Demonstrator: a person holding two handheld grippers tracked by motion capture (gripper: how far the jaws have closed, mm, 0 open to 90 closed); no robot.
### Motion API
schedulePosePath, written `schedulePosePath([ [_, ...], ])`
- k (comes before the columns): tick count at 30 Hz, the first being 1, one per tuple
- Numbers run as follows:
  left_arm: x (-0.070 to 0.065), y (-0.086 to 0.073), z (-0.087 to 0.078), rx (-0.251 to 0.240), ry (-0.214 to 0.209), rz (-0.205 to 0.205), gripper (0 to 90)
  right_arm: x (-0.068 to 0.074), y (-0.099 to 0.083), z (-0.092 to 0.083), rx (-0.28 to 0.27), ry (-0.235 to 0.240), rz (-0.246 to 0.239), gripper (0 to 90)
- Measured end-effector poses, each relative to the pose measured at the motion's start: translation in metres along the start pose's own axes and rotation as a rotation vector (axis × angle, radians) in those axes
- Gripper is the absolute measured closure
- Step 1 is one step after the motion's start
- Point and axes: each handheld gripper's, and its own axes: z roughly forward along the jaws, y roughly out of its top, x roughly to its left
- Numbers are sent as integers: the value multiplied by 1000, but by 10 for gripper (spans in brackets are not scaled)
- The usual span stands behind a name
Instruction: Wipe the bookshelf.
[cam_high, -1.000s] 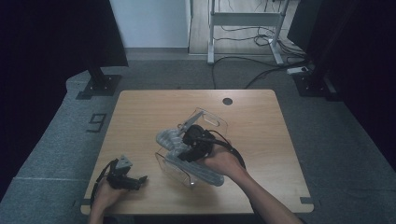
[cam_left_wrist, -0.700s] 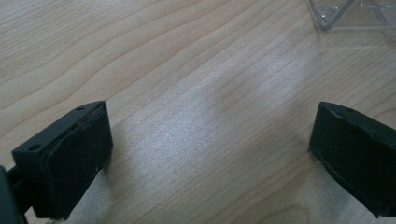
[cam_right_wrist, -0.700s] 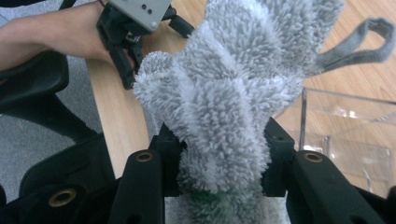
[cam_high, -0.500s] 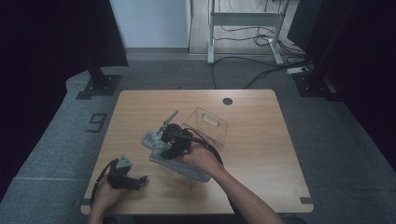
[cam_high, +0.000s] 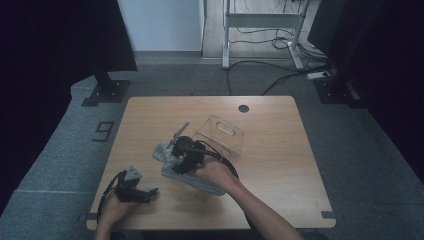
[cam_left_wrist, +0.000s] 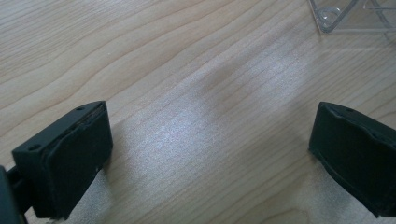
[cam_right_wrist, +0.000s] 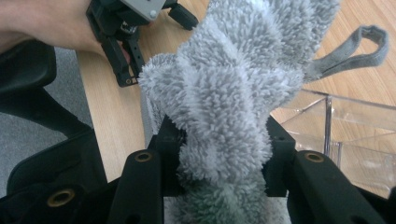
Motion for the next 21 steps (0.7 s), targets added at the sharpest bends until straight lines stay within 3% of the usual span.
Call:
schedulePosePath([
  [21, 0, 0, 0, -3, 6, -4, 0, 8, -43, -23, -15, 14, -8, 586],
])
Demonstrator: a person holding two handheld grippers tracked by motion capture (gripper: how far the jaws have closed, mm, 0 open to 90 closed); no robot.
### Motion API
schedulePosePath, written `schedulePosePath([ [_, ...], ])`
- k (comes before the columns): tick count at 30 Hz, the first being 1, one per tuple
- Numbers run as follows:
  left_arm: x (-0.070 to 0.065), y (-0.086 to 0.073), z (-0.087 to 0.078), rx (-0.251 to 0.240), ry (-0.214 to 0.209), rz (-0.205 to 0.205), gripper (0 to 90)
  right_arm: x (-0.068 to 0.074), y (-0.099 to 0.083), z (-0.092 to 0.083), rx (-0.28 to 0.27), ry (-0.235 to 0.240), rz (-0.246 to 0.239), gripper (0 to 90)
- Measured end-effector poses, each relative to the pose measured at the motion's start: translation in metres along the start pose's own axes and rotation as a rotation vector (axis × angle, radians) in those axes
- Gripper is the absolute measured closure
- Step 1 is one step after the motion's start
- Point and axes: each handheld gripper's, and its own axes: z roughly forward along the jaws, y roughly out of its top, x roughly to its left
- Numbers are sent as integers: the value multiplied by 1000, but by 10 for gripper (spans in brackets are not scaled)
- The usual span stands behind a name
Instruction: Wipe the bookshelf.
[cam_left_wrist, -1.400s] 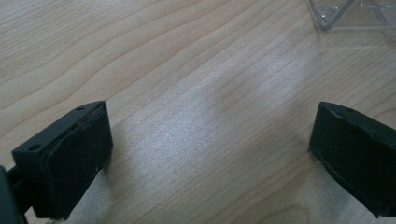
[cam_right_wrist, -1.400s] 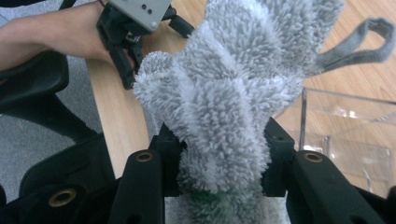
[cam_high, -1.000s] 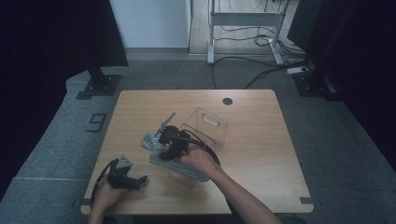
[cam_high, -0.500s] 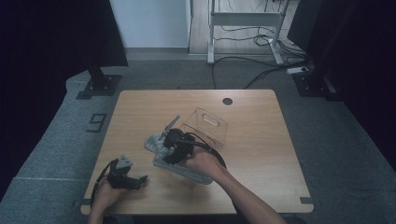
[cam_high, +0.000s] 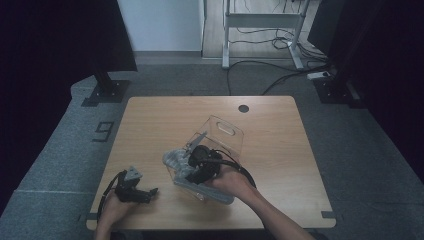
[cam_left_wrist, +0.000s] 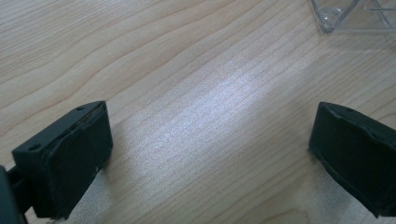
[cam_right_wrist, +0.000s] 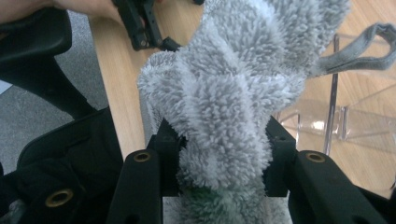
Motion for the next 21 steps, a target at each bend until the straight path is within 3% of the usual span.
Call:
schedulePosePath([
  [21, 0, 0, 0, 0, 1, -1, 0, 8, -45, -11, 10, -3, -5, 584],
])
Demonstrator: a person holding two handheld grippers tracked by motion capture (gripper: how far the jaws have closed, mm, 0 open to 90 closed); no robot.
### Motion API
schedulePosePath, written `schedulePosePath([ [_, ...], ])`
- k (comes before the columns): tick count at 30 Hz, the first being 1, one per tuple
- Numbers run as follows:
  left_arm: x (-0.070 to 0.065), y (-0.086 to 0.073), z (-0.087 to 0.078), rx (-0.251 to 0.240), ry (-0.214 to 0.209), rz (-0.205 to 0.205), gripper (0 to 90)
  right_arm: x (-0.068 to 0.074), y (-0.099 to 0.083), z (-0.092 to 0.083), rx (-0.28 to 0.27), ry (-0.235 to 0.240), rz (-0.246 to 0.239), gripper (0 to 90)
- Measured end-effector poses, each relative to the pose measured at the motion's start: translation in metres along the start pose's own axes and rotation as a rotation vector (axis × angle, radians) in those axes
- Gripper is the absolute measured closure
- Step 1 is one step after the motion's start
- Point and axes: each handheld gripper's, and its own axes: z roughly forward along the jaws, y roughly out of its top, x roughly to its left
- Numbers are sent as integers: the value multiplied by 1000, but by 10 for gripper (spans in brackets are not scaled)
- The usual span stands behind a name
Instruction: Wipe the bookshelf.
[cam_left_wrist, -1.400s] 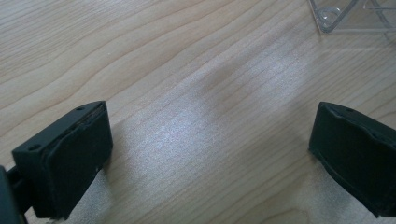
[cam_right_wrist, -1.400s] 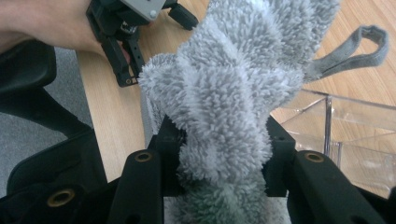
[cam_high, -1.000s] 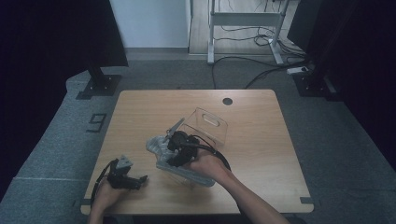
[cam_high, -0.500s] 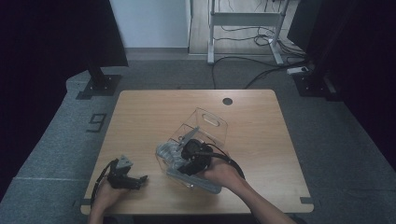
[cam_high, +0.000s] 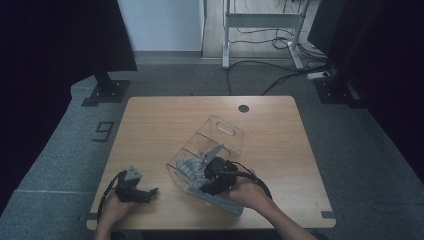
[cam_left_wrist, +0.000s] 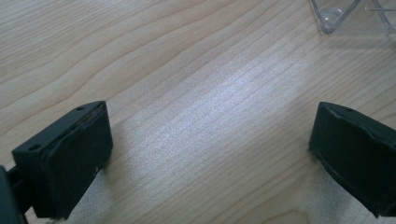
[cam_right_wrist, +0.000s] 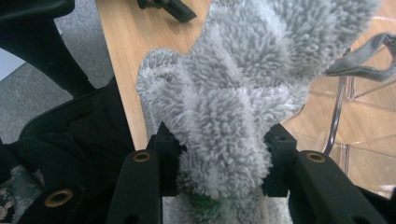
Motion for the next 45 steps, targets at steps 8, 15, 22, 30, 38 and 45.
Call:
schedulePosePath([
  [8, 0, 0, 0, 0, 0, 0, 0, 0, -14, 8, 9, 0, 4, 585],
  [15, 0, 0, 0, 0, 0, 0, 0, -2, -29, 24, 17, -6, 11, 585],
  [22, 0, 0, 0, 0, 1, -1, 0, -5, -42, 43, 23, 5, 33, 585],
  [30, 0, 0, 0, 0, 1, -1, 0, -7, -53, 62, 26, 14, 52, 585],
  [38, 0, 0, 0, 0, 1, -1, 0, -9, -65, 84, 49, 21, 64, 585],
  [45, 0, 0, 0, 0, 2, -4, 0, -11, -72, 94, 47, 34, 80, 585],
])
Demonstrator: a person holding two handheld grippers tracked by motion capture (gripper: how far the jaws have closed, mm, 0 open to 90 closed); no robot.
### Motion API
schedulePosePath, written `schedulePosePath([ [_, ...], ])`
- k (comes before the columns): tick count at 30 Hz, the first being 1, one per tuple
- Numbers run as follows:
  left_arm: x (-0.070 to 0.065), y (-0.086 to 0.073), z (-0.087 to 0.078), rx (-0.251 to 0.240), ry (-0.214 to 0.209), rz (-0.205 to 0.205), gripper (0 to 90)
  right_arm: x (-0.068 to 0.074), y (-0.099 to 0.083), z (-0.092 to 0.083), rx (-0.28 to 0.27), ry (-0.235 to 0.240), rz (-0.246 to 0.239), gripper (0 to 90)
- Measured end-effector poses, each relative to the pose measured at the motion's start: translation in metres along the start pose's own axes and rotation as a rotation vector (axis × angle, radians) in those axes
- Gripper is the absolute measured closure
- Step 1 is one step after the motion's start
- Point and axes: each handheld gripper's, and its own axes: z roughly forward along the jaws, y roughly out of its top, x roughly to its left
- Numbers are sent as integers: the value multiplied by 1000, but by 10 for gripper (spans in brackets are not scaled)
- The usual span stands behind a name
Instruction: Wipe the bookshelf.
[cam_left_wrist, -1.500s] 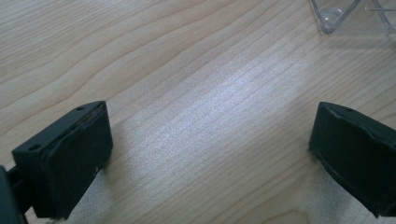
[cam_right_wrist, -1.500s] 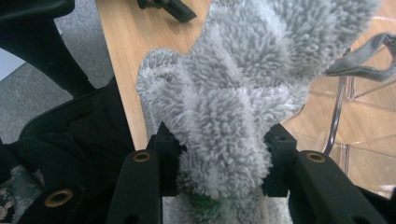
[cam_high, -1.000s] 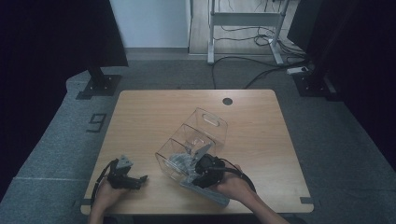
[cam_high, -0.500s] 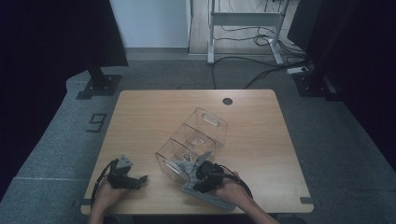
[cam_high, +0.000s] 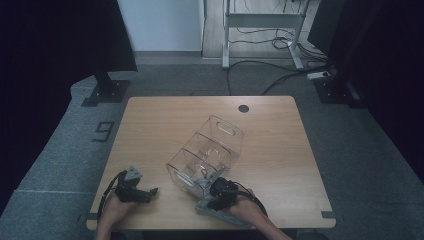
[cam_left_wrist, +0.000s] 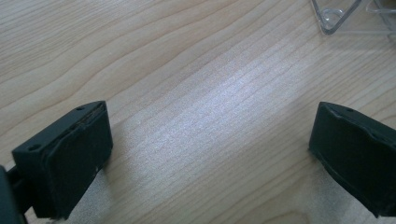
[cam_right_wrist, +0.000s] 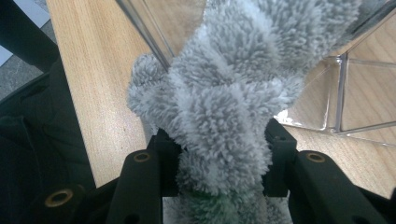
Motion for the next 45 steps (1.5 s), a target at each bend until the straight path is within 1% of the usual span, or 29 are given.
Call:
schedulePosePath([
  [5, 0, 0, 0, 0, 2, 0, 0, 1, 1, -5, 4, -11, -12, 587],
  [7, 0, 0, 0, -1, 1, 0, 0, 1, 1, -10, -2, -4, -13, 588],
  [9, 0, 0, 0, 0, 3, -1, 0, 0, 1, -17, -6, -12, -19, 589],
  [18, -1, 0, 0, -1, 7, -6, 0, -2, -3, -54, -35, -30, -14, 589],
  [20, -1, 0, 0, 0, 7, -7, 0, -4, -5, -59, -40, -26, -2, 589],
  [27, -1, 0, 1, -1, 10, -11, 0, -10, -17, -77, -50, -45, 23, 590],
  [32, -1, 1, 1, -1, 11, -11, 0, -15, -24, -91, -64, -50, 43, 590],
  [40, -2, 1, 1, 0, 15, -13, 0, -22, -34, -115, -83, -78, 77, 593],
  [45, -2, 1, 1, -1, 16, -15, 0, -29, -42, -130, -89, -106, 99, 593],
])
